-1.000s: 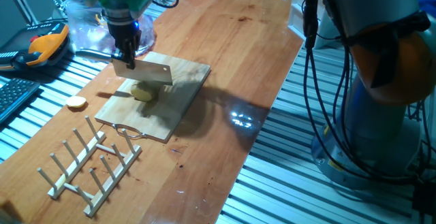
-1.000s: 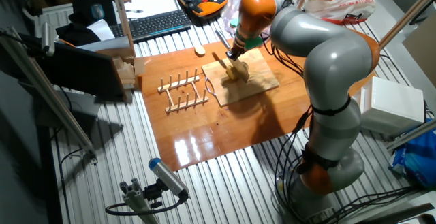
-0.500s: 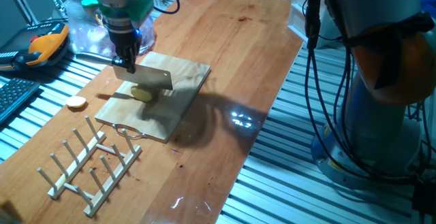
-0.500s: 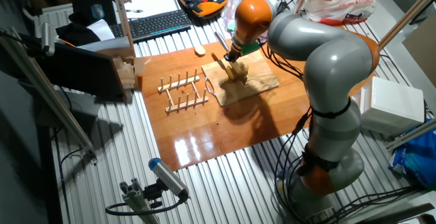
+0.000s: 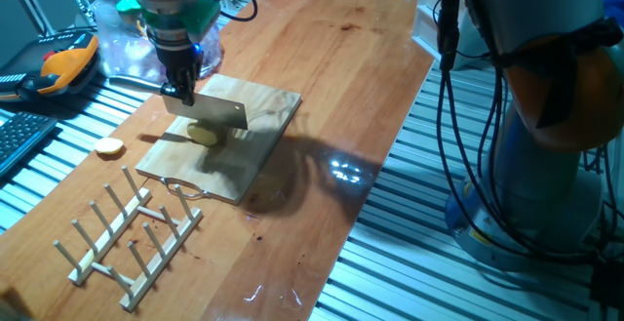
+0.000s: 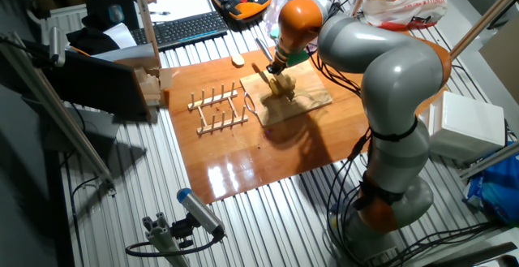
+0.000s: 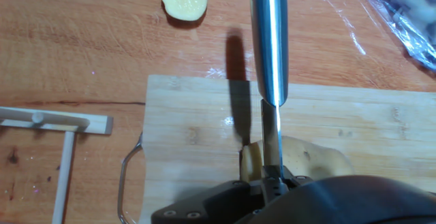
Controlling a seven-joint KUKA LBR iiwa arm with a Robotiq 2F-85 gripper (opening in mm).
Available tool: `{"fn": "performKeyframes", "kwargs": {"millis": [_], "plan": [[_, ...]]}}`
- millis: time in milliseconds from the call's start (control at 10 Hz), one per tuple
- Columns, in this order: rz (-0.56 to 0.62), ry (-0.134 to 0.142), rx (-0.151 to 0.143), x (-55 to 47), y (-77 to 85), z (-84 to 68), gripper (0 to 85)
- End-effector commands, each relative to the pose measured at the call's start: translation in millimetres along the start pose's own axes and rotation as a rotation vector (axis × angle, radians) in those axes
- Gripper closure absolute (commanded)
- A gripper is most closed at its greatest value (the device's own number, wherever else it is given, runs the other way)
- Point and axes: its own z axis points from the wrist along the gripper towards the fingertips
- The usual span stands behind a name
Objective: Chop the potatoes
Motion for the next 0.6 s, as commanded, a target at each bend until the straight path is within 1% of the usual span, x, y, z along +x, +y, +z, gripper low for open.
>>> {"fn": "performKeyframes", "kwargs": {"millis": [0, 500], "plan": [[0.000, 0.000, 0.001, -0.1, 0.2, 0.9, 85.0], [-0.004, -0.001, 0.004, 0.0, -1.5, 4.5, 85.0]]}}
